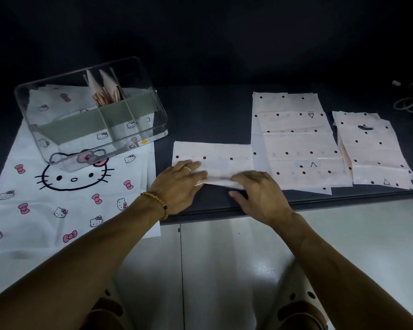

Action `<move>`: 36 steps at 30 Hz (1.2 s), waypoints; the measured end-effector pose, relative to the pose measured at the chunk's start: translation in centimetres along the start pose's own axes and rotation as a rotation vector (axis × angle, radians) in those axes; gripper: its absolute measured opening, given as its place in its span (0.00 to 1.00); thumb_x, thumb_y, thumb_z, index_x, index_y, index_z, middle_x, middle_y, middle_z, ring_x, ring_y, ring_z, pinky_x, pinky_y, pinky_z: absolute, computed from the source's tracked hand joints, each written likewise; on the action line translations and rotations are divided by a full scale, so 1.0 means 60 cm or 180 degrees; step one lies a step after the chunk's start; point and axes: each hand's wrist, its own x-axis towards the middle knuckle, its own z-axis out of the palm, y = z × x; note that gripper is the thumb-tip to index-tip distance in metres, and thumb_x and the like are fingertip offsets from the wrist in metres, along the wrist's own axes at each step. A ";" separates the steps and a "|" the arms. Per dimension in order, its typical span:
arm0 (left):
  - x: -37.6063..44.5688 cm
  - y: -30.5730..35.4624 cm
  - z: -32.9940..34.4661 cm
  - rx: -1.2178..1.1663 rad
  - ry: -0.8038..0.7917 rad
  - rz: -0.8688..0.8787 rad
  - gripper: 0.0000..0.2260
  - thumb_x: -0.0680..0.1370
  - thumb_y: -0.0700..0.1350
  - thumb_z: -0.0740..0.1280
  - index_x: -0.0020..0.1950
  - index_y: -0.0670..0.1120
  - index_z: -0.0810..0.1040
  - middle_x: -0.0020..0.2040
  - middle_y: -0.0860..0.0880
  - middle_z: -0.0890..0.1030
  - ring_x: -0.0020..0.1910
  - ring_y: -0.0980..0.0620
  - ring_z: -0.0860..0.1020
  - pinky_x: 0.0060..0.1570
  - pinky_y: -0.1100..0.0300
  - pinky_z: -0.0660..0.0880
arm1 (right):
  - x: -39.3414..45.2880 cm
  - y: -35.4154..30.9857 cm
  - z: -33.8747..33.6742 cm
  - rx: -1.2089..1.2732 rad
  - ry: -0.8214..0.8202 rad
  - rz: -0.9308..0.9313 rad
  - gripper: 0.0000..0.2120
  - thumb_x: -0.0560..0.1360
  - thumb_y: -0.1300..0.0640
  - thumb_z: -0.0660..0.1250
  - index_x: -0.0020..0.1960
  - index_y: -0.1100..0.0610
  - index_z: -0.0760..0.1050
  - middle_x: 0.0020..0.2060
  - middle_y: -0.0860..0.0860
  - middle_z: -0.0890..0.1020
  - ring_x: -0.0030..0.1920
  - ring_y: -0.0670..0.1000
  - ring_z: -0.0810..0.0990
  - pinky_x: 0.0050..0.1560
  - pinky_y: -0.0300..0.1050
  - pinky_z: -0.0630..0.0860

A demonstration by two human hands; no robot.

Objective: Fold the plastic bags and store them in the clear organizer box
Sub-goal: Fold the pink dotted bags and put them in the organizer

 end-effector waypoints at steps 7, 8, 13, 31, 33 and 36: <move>-0.025 -0.032 -0.039 -0.1739 -0.0063 -0.0955 0.14 0.81 0.50 0.59 0.54 0.44 0.81 0.44 0.48 0.78 0.47 0.46 0.77 0.43 0.63 0.69 | 0.024 0.016 -0.005 0.1615 -0.0106 0.1517 0.08 0.72 0.49 0.72 0.37 0.49 0.76 0.32 0.44 0.78 0.35 0.45 0.76 0.35 0.36 0.68; -0.024 -0.035 -0.039 -0.1839 0.0046 -0.1141 0.14 0.81 0.49 0.60 0.52 0.42 0.81 0.41 0.48 0.77 0.44 0.46 0.76 0.39 0.66 0.68 | 0.027 0.017 -0.002 0.1696 -0.0052 0.1674 0.09 0.71 0.48 0.72 0.37 0.50 0.76 0.32 0.45 0.77 0.35 0.45 0.75 0.34 0.37 0.67; -0.006 -0.036 -0.026 -0.1385 0.0217 -0.1785 0.15 0.79 0.52 0.64 0.55 0.42 0.81 0.50 0.43 0.80 0.49 0.43 0.77 0.47 0.56 0.74 | 0.049 0.013 0.017 0.1046 0.0014 0.1855 0.10 0.77 0.47 0.66 0.42 0.52 0.72 0.30 0.44 0.72 0.34 0.48 0.72 0.40 0.39 0.66; 0.013 -0.047 -0.023 -0.0172 0.0840 -0.1786 0.15 0.75 0.50 0.70 0.59 0.47 0.75 0.54 0.45 0.78 0.55 0.43 0.76 0.47 0.50 0.76 | 0.094 0.014 0.032 0.0515 0.0104 0.2139 0.13 0.77 0.46 0.65 0.42 0.55 0.69 0.39 0.53 0.76 0.45 0.58 0.77 0.41 0.46 0.69; 0.014 -0.042 -0.016 -0.0132 0.0767 -0.0776 0.14 0.74 0.40 0.68 0.60 0.46 0.79 0.62 0.45 0.76 0.63 0.44 0.72 0.57 0.50 0.74 | 0.095 0.013 0.034 0.0565 0.0063 0.2214 0.13 0.77 0.45 0.65 0.43 0.55 0.70 0.39 0.53 0.76 0.47 0.58 0.78 0.42 0.46 0.69; 0.002 -0.035 0.007 -0.0199 0.0302 -0.0102 0.18 0.80 0.47 0.62 0.69 0.45 0.72 0.73 0.50 0.67 0.74 0.53 0.61 0.71 0.59 0.57 | 0.092 0.005 0.027 0.0588 0.0133 0.2360 0.13 0.76 0.46 0.67 0.47 0.56 0.72 0.43 0.56 0.79 0.47 0.59 0.79 0.42 0.46 0.70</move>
